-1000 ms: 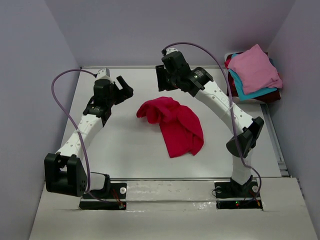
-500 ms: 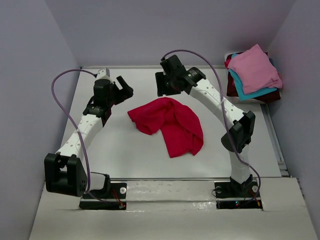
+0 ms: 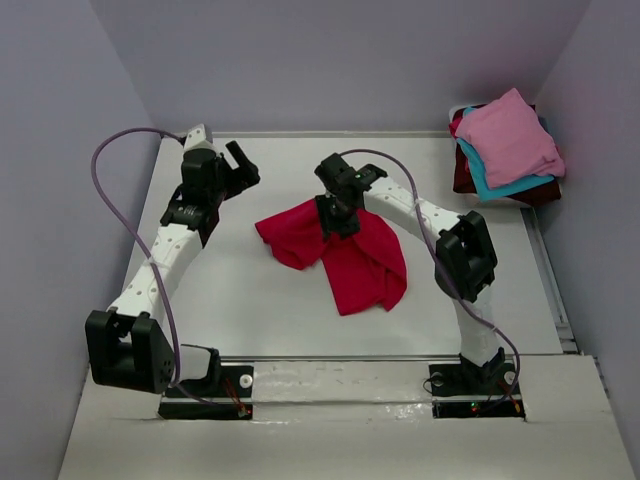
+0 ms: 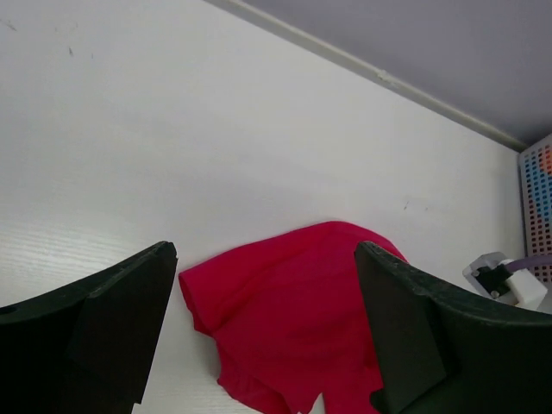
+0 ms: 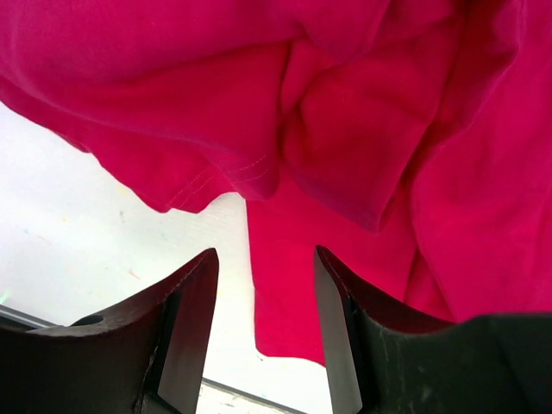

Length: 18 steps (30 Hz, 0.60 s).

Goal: Fold and stack the t-shirts
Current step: Flatten the tshirt out

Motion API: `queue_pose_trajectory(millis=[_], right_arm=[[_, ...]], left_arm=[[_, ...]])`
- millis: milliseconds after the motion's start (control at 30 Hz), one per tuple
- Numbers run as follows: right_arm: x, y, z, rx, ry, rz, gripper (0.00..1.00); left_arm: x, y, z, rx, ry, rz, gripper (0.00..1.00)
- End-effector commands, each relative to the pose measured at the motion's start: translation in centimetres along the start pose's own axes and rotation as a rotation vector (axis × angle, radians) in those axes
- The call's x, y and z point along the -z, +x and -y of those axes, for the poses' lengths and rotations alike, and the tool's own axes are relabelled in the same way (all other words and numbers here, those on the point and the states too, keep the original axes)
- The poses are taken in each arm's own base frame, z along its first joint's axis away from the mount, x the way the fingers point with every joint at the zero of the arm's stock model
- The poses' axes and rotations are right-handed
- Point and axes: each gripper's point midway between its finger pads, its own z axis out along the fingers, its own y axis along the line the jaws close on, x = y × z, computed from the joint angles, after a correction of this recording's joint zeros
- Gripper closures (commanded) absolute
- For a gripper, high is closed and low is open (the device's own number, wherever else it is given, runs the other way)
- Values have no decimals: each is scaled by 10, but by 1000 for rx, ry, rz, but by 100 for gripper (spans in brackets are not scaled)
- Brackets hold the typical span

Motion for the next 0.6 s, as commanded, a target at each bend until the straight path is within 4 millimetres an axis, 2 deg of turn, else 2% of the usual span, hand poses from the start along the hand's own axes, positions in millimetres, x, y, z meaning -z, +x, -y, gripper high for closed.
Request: queue_pose_trajectory(millis=[0,133,300,500,567], right_arm=[[-1,-7,-16,-3,-75,24,47],[-10,-4,-21,9,-88,24,47],[-24,-11,-26,13,-99,22,48],[-35,-20,-27,25,-90,41,48],[-37,-22,-29,26,-96,45,51]], left_arm=[[11,-59,13,-18,16,151,4],[13,-69,9,-19,9,171,4],[16,-71,9,-14,18,174,4],[22,-66,6,-18,12,160,4],[24,-63,5,-19,12,155,4]])
